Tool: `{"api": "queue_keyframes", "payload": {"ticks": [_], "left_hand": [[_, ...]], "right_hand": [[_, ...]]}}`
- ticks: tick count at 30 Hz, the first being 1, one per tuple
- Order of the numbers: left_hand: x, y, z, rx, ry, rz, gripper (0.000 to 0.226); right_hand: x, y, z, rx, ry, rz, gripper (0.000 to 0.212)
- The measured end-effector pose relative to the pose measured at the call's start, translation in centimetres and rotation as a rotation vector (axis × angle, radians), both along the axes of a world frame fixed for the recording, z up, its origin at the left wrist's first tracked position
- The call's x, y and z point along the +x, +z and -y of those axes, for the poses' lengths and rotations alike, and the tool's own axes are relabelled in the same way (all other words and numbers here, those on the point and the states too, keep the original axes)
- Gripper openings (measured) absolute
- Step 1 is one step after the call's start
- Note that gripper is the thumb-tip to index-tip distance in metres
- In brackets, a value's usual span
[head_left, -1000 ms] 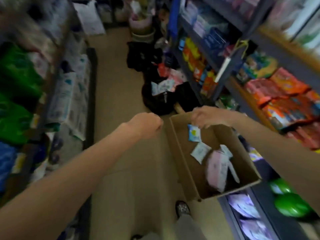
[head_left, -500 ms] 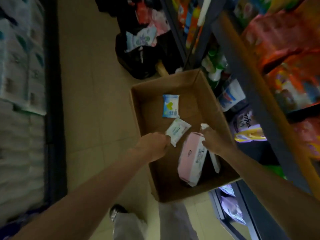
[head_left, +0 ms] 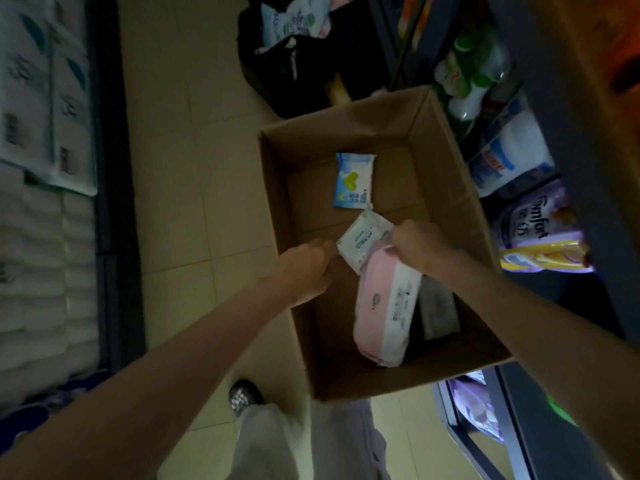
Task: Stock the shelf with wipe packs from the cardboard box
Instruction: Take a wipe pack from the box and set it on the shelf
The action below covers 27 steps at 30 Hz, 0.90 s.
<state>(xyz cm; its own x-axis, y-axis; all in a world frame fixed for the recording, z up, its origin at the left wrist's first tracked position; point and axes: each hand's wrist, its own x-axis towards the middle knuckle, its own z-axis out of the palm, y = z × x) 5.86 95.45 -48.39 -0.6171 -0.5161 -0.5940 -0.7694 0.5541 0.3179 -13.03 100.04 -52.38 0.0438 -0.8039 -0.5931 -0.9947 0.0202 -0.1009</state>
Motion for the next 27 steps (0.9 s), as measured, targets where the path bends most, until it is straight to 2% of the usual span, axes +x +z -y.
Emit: {"api": "queue_keyframes", "payload": {"ticks": [2,5,8,9,12,14,18,22,24,27], "left_hand": [[0.5,1.3,0.4,0.046,0.016,0.028,0.055],[2.4,4.4,1.6,0.117,0.142,0.009,0.091],[4.9,9.0,3.8,0.069,0.356,-0.262,0.106],[6.1,10.9,4.7,0.021,0.437,-0.375,0.109],[10.6,17.4,7.0,-0.080,0.668,-0.583,0.130],[14.4,21.8,7.7,-0.133,0.724,-0.697,0.139],[22.1,30.5,7.3,-0.296,0.763,-0.956,0.137],[32.0,38.1,3.8,-0.488,0.716,-1.180,0.101],[37.4,41.9,1.7,-0.733,0.779,-1.132,0.090],[45.2,47.9,-0.6,-1.228,0.833,-0.935,0.091]], "right_hand": [[2.2,4.2,0.9,-0.064,0.082,0.051,0.024],[4.8,11.6,2.7,-0.203,0.313,-0.030,0.025],[6.4,19.6,5.7,-0.391,0.335,-0.012,0.032],[7.1,22.5,6.6,-0.514,0.324,0.041,0.031],[10.0,30.4,8.9,-1.077,0.357,0.230,0.023],[13.4,35.3,10.0,-1.291,0.352,0.310,0.025],[22.6,44.6,11.0,-1.508,0.267,0.604,0.019],[32.9,51.5,10.2,-1.607,0.343,0.825,0.017],[37.1,54.7,9.9,-1.666,0.412,0.903,0.018],[42.4,58.8,9.7,-1.715,0.421,0.988,0.021]]}}
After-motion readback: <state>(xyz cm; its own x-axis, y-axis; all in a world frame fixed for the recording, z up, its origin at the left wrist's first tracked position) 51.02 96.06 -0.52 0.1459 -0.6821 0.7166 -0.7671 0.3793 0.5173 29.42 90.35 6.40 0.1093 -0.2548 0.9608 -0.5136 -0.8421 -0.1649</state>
